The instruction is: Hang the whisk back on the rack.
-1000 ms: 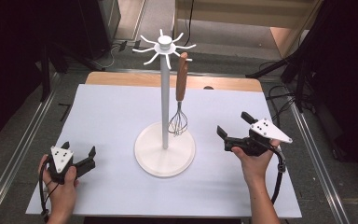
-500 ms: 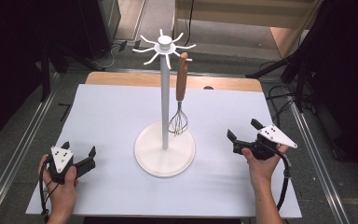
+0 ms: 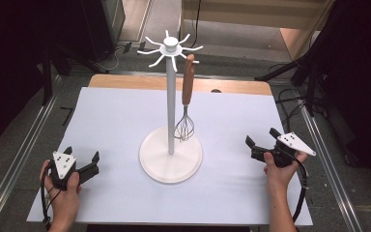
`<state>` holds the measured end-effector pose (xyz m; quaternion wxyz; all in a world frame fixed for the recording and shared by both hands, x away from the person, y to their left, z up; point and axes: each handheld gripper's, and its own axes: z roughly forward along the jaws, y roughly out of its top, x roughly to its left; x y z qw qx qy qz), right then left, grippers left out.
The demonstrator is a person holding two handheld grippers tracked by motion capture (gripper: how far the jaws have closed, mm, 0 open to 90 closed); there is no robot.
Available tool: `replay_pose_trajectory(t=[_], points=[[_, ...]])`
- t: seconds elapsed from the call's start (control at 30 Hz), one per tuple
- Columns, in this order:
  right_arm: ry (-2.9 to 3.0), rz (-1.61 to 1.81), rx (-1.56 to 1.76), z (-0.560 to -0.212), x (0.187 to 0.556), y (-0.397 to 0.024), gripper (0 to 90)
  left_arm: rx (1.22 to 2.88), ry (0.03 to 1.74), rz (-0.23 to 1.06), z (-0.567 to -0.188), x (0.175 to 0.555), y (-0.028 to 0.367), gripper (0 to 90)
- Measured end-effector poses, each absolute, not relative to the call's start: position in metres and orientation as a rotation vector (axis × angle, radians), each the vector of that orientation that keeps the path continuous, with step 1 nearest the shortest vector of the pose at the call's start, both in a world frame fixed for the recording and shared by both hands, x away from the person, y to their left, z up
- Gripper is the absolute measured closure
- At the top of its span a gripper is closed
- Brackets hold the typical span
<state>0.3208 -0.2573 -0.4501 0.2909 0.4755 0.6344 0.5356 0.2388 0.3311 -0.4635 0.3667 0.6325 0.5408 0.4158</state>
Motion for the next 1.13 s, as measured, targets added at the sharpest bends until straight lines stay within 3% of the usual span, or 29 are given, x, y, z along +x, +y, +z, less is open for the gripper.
replay_pose_trajectory(t=[0.63, 1.13], points=[[1.646, 1.300, 1.443, -0.474, 0.313, -0.299, 9.1, 1.622, 1.378, 1.061, -0.463, 0.238, 0.332, 13.5], [1.639, 1.287, 1.481, -0.486, 0.317, -0.298, 12.1, 1.626, 1.383, 1.066, -0.464, 0.238, 0.331, 13.6]])
